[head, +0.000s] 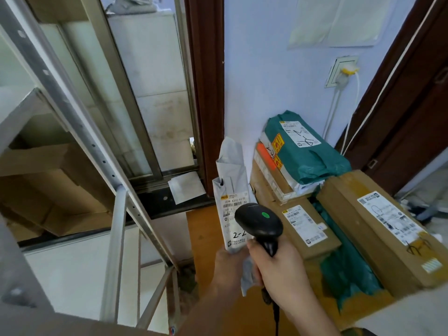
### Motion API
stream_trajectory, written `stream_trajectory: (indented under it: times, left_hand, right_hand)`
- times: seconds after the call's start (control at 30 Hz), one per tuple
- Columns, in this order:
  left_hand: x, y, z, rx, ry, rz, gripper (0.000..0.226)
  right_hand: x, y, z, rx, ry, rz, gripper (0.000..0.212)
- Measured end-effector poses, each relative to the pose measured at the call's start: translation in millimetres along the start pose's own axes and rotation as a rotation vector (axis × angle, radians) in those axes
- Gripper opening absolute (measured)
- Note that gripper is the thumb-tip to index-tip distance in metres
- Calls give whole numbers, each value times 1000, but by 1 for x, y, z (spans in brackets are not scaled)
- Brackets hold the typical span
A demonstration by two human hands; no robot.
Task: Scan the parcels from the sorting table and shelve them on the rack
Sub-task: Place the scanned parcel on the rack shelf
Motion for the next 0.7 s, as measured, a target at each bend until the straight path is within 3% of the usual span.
stream_trajectory:
  times: [0.07, 0.17, 0.2, 0.3, 0.37, 0.47, 0.7]
  left_hand:
    - [-2, -7, -2, -57, 3, -2, 27]
    - [-7, -14, -1, 7, 50, -11, 22]
    - [-9, -11, 3, 15, 85, -30, 32]
    - [-2, -9, 23, 53, -54, -52, 62]
    - [0, -23, 21, -18, -23, -5, 53]
    - [0, -35, 29, -4, 181, -98, 23]
    - [28, -57, 96, 189, 241, 62, 16]
  right_hand:
    - [2, -4, 9, -9, 1, -20, 20]
    - [6, -10, 23, 3, -27, -65, 16]
    - [7, -12, 28, 5, -37, -67, 16]
    - [3, -16, 41, 4, -61, -61, 19]
    - [-2, -14, 47, 18, -76, -78, 16]
    - [-12, -7, 57, -29, -133, -41, 13]
    - [-49, 15, 104, -126, -239, 10, 9]
Point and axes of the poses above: each hand's wrist, its own z-axis away from the middle knuckle, its own x-axis out of the palm, y = z × x, the point moved 4 cm from there along -z, towards the middle knuckle, and after that the axes turned 2 degrees about -x, right-handed, at the moved point
